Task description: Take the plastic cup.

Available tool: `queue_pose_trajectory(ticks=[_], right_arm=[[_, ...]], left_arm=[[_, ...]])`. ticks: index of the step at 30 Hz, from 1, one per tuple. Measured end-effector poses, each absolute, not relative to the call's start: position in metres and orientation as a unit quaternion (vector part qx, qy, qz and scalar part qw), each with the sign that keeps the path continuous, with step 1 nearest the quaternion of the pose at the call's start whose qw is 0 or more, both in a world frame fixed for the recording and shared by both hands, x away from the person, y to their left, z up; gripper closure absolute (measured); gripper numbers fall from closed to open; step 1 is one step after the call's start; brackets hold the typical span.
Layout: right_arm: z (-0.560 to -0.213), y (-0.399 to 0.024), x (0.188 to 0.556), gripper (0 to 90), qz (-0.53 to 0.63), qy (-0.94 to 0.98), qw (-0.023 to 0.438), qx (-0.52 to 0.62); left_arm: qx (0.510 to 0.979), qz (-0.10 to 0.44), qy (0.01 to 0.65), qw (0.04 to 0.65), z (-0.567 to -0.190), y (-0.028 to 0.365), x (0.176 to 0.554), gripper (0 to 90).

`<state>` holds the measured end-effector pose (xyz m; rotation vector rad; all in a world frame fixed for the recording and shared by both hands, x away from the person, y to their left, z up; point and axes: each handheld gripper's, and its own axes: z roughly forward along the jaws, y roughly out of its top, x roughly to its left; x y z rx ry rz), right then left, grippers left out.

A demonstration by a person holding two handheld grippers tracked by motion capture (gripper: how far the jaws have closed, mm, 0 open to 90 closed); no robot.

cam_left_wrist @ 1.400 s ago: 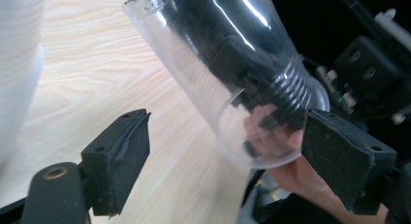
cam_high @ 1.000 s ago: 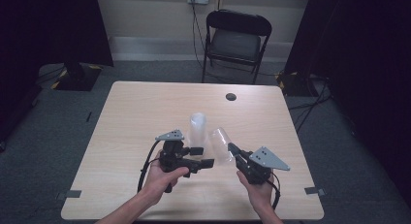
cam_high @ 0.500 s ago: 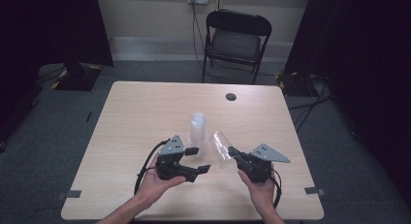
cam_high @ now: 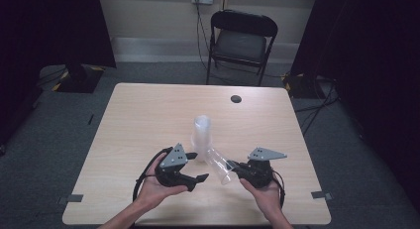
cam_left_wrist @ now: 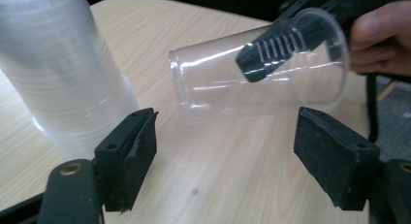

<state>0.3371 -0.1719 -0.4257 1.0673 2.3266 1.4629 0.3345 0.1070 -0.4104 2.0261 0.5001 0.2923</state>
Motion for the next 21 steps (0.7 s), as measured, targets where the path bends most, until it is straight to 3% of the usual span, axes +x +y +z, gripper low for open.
queue_pose_trajectory(ticks=[8,21], right_arm=[[-0.431,-0.166,0.343,89.2,0.455,0.815,0.036,0.356],[-0.438,-0.155,0.346,89.6,0.420,0.841,-0.022,0.340]], left_arm=[[0.853,0.143,0.179,0.469,-0.420,0.103,0.330,22.5],[0.881,0.158,0.114,0.431,-0.434,0.090,0.321,16.4]])
